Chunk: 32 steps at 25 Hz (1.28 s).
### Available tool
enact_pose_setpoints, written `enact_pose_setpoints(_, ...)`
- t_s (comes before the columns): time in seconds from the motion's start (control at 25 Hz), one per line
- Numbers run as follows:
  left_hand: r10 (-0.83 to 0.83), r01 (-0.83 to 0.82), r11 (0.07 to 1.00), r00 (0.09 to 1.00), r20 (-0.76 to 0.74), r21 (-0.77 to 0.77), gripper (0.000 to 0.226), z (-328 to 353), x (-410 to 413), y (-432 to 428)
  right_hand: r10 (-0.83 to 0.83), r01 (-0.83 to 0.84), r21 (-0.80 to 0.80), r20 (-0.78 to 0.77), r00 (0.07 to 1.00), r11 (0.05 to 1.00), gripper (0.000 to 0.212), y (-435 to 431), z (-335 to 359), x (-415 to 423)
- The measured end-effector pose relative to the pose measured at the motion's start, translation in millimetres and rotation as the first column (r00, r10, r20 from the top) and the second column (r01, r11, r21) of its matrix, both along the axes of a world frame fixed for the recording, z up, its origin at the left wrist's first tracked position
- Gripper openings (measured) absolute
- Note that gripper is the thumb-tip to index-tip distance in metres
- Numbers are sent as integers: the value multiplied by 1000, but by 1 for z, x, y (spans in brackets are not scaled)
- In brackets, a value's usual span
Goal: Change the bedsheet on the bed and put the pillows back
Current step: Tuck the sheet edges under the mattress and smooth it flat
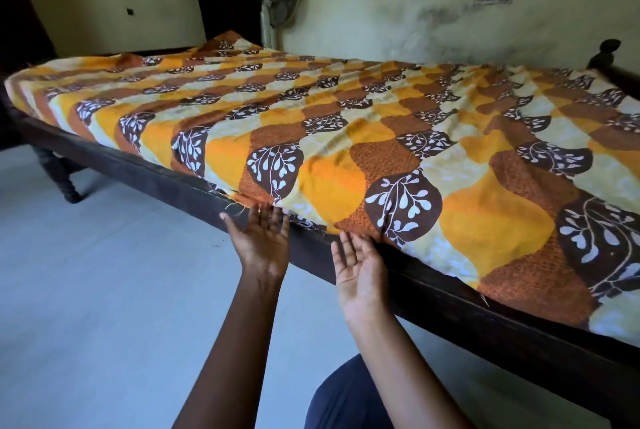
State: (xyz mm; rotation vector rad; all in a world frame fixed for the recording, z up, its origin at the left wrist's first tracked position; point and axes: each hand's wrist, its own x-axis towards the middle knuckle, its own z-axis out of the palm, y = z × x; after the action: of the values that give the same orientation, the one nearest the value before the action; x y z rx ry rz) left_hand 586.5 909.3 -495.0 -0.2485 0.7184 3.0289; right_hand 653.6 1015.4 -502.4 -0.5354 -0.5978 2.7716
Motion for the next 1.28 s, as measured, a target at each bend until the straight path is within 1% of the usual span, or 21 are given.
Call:
enact_pose_setpoints(0.12,-99,99,995,995,28,-16,90,1,-10,3,45,-45,2,-27,999,999,19,9,8,-1)
enact_pose_setpoints(0.24,-193,193,981,981,31,-10,99,5,-14,12,95,-93,42,-42,995,995,17,16,15,3)
enact_pose_setpoints(0.32,-209,209,978,978,23,13,99,8,-19,28,124,-121,72,-44,991,990,17,20,16,4)
enact_pose_setpoints(0.44,-168,163,985,982,82,64,89,13,-28,45,116,-114,60,-29,993,992,15,24,19,2)
enact_pose_setpoints(0.56,-106,115,992,982,157,-51,61,2,-4,40,130,-129,53,-16,991,990,14,24,16,4)
enact_pose_setpoints(0.6,-74,88,994,977,200,-62,53,-5,12,35,132,-132,46,-8,991,990,15,23,14,6)
enact_pose_setpoints(0.68,-66,70,998,971,230,-7,46,-11,38,27,127,-128,53,21,992,990,16,23,9,12)
enact_pose_setpoints(0.76,-157,141,985,970,187,95,52,-12,44,28,98,-100,61,30,995,993,18,27,4,22)
enact_pose_setpoints(0.8,-202,184,977,962,182,111,59,-11,44,32,69,-71,52,29,997,996,19,30,3,28)
enact_pose_setpoints(0.84,-242,224,968,953,181,112,67,-10,43,39,39,-40,44,27,999,998,20,33,1,33)
enact_pose_setpoints(0.92,-297,290,955,939,174,65,82,-7,43,56,-1,0,49,20,1000,999,23,37,0,43)
enact_pose_setpoints(1.0,-306,303,952,938,164,40,93,-2,37,75,-7,6,76,21,1000,997,24,40,1,47)
enact_pose_setpoints(1.08,-312,300,949,940,138,99,98,9,23,89,-9,6,88,36,999,996,24,43,3,46)
enact_pose_setpoints(1.12,-316,300,945,940,129,132,96,14,19,93,-14,10,86,41,999,996,23,44,2,46)
enact_pose_setpoints(1.16,-312,296,946,942,125,134,90,15,18,94,-16,12,82,41,999,997,22,45,1,46)
enact_pose_setpoints(1.24,-309,305,951,940,146,47,66,11,27,81,-4,1,81,44,999,997,21,45,-2,44)
enact_pose_setpoints(1.28,-284,292,956,943,175,-23,53,2,33,67,16,-21,90,49,999,996,22,43,-6,43)
